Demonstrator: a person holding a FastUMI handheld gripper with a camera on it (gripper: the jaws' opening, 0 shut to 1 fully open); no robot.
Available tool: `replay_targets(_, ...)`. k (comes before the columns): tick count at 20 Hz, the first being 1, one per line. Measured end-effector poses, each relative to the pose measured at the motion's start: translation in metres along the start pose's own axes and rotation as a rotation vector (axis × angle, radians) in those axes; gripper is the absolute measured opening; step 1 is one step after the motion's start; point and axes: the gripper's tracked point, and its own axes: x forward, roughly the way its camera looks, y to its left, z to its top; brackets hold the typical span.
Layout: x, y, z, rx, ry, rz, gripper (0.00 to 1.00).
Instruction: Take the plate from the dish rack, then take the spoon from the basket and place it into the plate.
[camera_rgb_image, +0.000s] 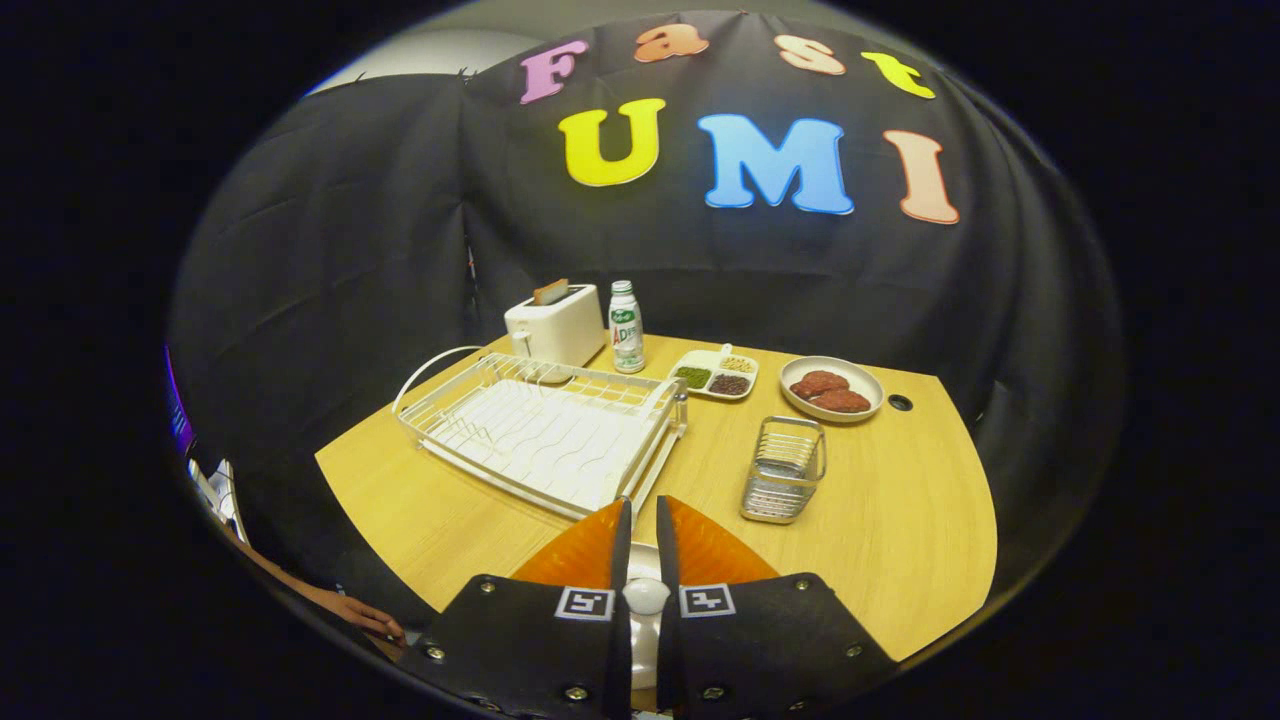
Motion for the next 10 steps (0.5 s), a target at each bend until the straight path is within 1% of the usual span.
replay_targets(5,0.022,0.032,-0.008,-0.053,0.048,0.069,0.1)
replay_targets(10,0.04,0.047,-0.011,-0.099,0.078,0.108,0.09)
